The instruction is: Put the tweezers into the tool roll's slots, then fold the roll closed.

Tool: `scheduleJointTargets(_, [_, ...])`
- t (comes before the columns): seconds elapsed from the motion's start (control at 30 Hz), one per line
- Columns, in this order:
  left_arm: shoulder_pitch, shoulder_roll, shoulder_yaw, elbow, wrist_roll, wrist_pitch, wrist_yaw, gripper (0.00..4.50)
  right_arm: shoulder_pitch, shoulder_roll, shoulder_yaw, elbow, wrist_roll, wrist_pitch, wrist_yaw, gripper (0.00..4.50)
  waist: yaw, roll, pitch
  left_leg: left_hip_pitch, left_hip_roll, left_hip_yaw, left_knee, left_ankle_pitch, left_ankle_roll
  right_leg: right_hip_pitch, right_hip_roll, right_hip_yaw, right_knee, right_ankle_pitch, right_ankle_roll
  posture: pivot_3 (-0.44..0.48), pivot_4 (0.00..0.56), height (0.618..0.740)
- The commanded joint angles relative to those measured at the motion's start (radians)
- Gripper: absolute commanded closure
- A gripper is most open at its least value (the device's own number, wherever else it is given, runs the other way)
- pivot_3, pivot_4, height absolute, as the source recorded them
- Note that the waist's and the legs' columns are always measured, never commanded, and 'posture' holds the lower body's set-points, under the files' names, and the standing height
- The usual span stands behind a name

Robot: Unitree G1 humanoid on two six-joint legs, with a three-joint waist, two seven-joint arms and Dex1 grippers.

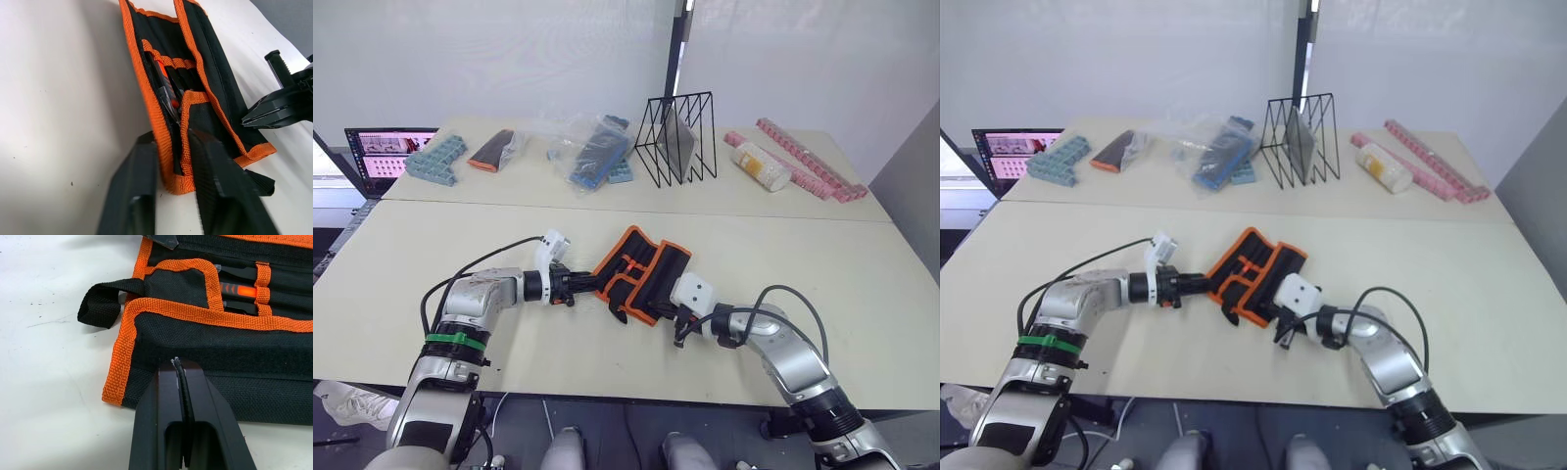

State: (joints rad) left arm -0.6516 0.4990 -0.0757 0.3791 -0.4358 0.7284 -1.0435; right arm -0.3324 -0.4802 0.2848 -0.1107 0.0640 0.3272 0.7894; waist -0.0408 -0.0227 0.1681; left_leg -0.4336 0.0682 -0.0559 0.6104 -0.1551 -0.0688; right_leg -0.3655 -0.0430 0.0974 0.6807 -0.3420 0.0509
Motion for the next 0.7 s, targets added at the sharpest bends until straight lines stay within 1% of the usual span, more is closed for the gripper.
scheduleJointTargets(0.03, [-0.011,-0.013,0.017,-0.062,-0.027,0.009,-0.017,4.47,0.003,-0.012,-0.006,0.016,-0.005,0.035,0.005,4.5,0.0,0.0,0.0,0.0,0.0,0.0,0.0,0.0,0.0,0.0,0.0,0.0,0.0,0.0,0.0,0.0,0.15,0.735])
scheduleJointTargets(0.2, [-0.018,-0.067,0.056,-0.104,-0.066,-0.014,-0.021,4.47,0.01,-0.023,-0.01,0.02,-0.002,0.039,0.022,4.5,0.004,0.0,0.0,0.0,0.0,0.0,0.001,0.0,0.0,0.001,0.0,0.0,0.0,0.0,0.0,0.0,0.15,0.735])
scheduleJointTargets(0.43, [0.018,-0.104,-0.021,-0.225,-0.084,0.013,-0.085,4.47,0.002,-0.033,-0.031,0.003,0.025,0.09,0.034,4.5,0.007,0.0,0.0,0.0,-0.001,0.0,0.001,0.0,0.0,0.002,0.0,0.0,0.0,0.0,0.0,0.0,0.15,0.735])
scheduleJointTargets(0.6, [-0.01,-0.124,-0.093,-0.203,-0.037,-0.022,-0.1,4.47,0.008,-0.033,-0.022,-0.009,0.024,0.104,0.036,4.5,0.008,0.0,0.0,0.001,-0.001,0.0,0.001,0.0,0.0,0.003,0.0,0.0,-0.001,0.0,0.0,0.0,0.15,0.735])
scheduleJointTargets(0.7, [-0.037,-0.146,-0.11,-0.167,-0.021,-0.035,-0.095,4.47,0.012,-0.032,-0.022,-0.021,0.025,0.115,0.032,4.5,0.011,0.0,0.0,0.001,-0.001,0.0,0.001,0.0,0.0,0.003,0.0,0.0,-0.001,0.0,0.0,0.0,0.15,0.735])
